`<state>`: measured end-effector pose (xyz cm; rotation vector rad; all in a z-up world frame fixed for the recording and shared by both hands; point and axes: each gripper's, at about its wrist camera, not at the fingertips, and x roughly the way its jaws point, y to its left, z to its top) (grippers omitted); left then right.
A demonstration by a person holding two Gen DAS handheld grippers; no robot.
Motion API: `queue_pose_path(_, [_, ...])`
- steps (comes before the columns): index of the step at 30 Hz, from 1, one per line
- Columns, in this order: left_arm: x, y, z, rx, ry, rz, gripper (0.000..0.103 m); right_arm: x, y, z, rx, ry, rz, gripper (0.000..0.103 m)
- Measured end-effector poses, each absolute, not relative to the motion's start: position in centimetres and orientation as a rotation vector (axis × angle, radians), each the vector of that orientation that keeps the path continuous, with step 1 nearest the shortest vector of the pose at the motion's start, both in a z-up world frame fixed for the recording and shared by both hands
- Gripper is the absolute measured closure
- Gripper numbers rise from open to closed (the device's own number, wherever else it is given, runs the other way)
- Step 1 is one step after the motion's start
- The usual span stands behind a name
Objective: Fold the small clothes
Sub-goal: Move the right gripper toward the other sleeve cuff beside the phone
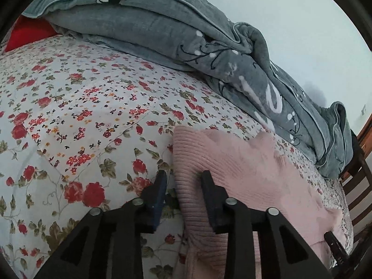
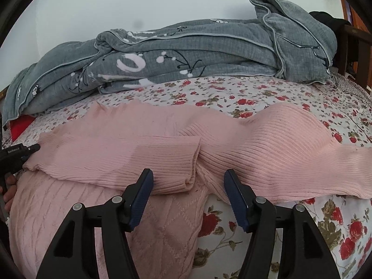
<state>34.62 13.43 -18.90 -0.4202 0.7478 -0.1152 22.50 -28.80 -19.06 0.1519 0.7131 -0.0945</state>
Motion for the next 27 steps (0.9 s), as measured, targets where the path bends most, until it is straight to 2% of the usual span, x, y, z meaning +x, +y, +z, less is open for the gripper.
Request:
queue_pose_path(6, [34.9, 13.0, -18.9, -0.386, 0.755, -0.108, 0.065, 22.5, -28.8, -19.1, 0.148, 0.714, -0.091, 0.038])
queue_pose_path(10, [35.1, 12.3, -18.8, -0.338, 0.764, -0.093, 0.060, 22.4, -28.8, -19.1, 0.151, 0.714, -0.086, 0.033])
queue_pose_path(27, [35.0, 12.0, -18.7, -0.311, 0.764, -0.074, 0.056, 22.4, -28.8, -19.2, 0.152, 0.719, -0.086, 0.031])
